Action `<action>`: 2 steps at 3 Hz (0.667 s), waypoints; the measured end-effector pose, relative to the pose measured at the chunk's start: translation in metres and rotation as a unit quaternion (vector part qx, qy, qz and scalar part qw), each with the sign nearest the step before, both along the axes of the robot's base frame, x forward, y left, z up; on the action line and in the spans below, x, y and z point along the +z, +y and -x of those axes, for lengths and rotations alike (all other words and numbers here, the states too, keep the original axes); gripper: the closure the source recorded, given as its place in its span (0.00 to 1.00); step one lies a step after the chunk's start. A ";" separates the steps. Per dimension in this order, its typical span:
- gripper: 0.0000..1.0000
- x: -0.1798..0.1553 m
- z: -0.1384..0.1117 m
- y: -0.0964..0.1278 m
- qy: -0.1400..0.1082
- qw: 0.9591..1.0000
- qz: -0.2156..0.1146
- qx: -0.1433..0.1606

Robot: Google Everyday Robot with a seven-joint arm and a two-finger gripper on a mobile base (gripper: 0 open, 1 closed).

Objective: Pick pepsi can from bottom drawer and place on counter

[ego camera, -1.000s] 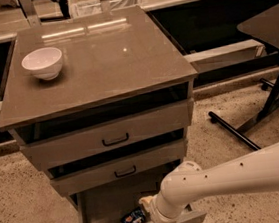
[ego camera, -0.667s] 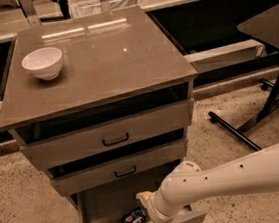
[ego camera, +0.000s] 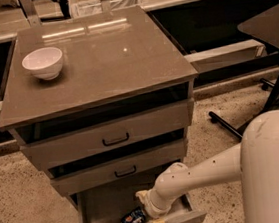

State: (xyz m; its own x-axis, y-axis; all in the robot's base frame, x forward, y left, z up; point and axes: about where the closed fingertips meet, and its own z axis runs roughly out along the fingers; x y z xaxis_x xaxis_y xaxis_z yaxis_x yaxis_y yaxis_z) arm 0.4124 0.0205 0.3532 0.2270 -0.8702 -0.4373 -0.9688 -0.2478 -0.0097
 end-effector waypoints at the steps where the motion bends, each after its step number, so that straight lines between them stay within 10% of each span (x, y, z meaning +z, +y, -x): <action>1: 0.00 -0.013 0.001 0.009 -0.003 1.000 -0.017 -0.007; 2: 0.00 -0.022 -0.004 0.012 0.000 1.000 -0.026 0.000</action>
Offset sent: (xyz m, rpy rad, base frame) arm 0.0039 0.0123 -0.0296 0.0480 0.0258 0.0086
